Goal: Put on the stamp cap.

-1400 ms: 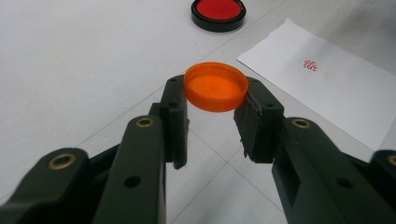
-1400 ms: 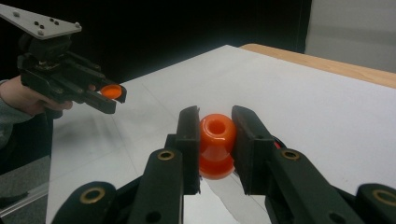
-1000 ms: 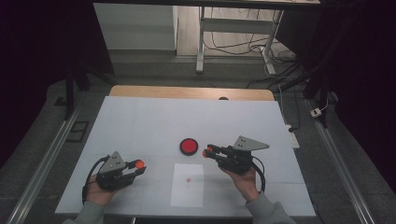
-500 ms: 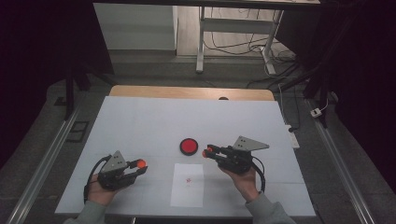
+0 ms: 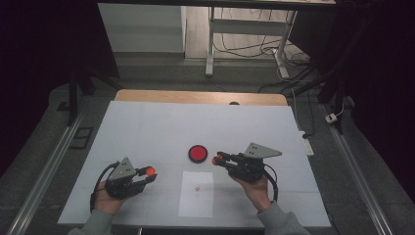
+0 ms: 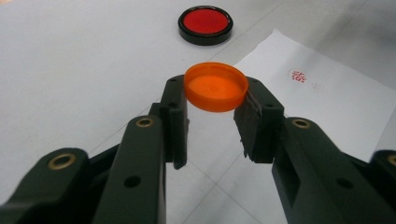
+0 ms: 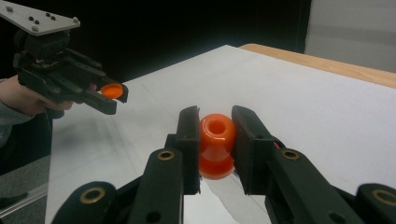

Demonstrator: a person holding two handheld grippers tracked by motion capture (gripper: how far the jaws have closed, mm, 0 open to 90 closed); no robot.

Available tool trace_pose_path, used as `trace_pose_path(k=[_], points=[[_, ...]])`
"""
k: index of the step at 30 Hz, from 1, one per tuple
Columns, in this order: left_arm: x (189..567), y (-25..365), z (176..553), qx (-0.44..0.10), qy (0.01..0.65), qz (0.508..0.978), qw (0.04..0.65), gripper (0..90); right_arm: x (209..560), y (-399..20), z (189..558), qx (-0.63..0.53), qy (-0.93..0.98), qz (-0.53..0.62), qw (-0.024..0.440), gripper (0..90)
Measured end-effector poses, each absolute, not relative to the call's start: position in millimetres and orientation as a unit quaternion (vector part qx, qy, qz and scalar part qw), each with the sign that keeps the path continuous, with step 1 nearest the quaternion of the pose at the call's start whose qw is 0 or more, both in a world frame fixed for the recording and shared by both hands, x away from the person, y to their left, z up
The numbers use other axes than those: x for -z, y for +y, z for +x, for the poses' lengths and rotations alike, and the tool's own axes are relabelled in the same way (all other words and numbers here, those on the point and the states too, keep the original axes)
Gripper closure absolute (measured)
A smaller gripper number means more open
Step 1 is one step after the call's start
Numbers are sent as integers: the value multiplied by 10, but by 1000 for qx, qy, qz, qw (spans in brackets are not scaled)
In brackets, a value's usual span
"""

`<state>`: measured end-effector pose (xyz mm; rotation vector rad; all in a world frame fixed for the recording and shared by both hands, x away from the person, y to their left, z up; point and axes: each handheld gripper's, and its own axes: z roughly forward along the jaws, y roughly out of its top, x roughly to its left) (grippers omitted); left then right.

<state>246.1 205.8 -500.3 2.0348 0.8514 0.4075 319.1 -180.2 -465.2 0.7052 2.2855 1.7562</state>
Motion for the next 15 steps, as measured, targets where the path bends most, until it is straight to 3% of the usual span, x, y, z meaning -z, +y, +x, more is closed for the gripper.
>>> trace_pose_path(k=[15], points=[[4972,1943,2526,-162,332,822,434,652,4660,-1802,3197,-589,768,237,85,732]])
